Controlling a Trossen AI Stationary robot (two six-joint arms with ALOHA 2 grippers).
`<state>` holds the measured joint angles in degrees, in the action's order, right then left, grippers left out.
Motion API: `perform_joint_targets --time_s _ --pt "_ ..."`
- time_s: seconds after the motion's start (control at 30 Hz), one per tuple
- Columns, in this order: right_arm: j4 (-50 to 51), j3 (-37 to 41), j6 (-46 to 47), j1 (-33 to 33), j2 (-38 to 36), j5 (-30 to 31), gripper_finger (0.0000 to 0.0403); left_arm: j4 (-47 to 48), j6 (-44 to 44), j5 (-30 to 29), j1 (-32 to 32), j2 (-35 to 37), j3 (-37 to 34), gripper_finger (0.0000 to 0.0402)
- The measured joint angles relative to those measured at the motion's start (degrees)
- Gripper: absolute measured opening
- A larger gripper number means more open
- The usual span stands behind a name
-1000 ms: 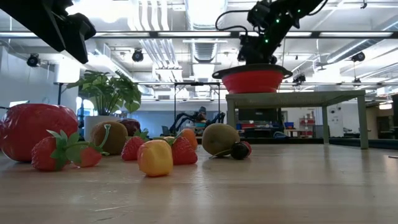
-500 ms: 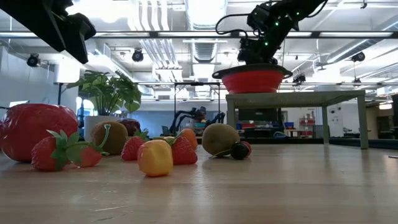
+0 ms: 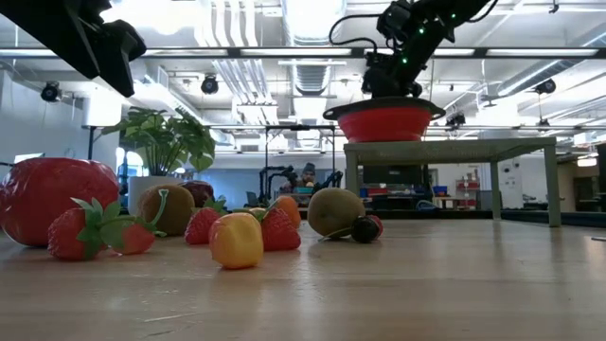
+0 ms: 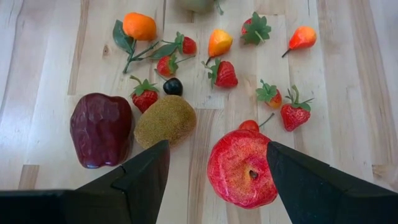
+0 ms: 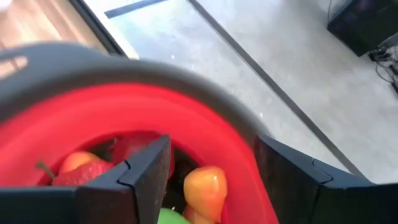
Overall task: Pick & Place Fruit
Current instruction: Put the black cherry into the strainer bowl on the shelf
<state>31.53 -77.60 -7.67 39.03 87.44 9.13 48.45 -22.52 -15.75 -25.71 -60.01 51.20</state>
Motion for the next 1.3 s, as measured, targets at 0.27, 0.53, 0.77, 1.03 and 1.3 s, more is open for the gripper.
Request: perform_joint_targets --time_s 0.27,0.53,0.77,1.03,1.3 --pt "0.0 -3.8 3.5 -1.2 -0.4 -0.1 0.0212 0.0 0.0 0.0 0.0 0.0 0.0 0.0273" --pt "1.6 -7.0 1.9 -7.7 -0.8 -0.2 0.0178 0.0 0.0 0.0 0.0 0.0 0.0 0.0273" --pt "3.5 -8.2 1.5 -16.2 -0.8 -0.1 0.0146 0.0 0.0 0.0 0.0 0.0 0.0 0.0273" --pt "5.4 -7.3 1.9 -26.2 -0.8 0.0 0.0108 0.0 0.0 0.0 0.0 0.0 0.0 0.0273" --pt "6.4 -6.7 4.8 -35.2 -0.8 0.0 0.0067 0.0 0.0 0.0 0.0 0.0 0.0 0.0273"
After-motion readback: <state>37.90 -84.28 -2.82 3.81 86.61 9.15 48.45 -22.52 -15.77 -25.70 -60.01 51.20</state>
